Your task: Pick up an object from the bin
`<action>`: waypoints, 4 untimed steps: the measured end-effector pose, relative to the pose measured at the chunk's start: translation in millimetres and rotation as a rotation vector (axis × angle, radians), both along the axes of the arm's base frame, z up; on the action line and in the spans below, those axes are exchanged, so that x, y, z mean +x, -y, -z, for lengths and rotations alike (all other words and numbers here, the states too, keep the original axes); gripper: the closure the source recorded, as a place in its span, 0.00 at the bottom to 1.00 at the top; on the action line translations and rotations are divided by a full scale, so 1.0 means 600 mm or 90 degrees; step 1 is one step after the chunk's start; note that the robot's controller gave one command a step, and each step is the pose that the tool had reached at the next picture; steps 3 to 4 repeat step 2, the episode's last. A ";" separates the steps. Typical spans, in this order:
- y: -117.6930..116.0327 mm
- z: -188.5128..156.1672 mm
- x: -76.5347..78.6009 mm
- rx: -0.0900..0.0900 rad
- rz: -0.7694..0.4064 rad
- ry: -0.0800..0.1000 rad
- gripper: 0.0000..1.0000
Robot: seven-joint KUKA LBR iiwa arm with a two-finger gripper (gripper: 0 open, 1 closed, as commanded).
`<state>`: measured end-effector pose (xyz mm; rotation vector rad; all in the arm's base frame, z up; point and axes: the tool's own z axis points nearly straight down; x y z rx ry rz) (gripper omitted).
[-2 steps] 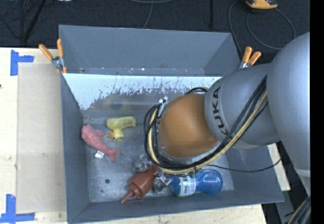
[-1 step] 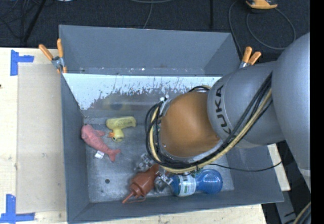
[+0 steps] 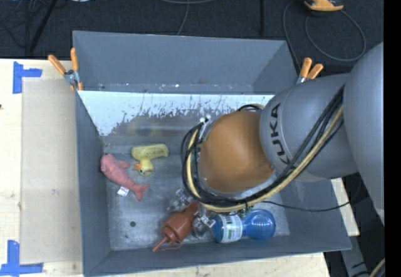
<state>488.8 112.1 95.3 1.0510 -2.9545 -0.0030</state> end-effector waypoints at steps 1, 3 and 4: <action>0.000 -0.033 -0.002 0.000 0.000 -0.002 1.00; 0.000 -0.068 0.000 0.000 0.000 0.001 1.00; 0.000 -0.068 0.000 0.000 0.000 0.001 1.00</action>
Offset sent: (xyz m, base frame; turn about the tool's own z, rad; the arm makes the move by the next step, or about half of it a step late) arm 0.0001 0.0000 0.0131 0.0000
